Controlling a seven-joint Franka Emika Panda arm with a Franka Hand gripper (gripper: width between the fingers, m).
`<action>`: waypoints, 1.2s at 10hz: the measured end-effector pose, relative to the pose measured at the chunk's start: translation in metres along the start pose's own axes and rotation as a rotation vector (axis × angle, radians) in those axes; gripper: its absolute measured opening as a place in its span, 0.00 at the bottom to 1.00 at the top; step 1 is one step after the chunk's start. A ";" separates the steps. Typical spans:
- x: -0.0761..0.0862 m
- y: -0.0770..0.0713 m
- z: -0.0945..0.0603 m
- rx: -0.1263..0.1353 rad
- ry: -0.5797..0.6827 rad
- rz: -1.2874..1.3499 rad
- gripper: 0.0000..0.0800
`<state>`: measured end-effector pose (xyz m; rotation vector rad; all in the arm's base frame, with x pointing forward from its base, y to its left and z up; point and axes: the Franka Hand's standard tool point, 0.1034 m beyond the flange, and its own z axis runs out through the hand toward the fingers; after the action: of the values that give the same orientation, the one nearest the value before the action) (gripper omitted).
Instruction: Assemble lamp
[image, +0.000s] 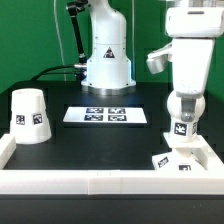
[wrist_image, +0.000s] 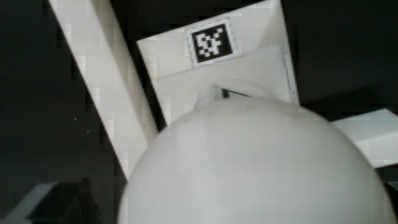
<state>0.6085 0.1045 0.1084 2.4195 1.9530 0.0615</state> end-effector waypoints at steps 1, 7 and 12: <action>-0.001 0.000 0.000 -0.002 -0.004 -0.044 0.87; -0.007 0.003 0.000 -0.009 -0.007 0.008 0.72; -0.005 0.004 -0.001 -0.013 0.000 0.607 0.72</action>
Offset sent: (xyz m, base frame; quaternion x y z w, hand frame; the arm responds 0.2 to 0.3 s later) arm 0.0000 0.0000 0.0000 0.0000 0.0000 0.0000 1.0000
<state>0.6111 0.0983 0.1092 2.8956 1.1417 0.0862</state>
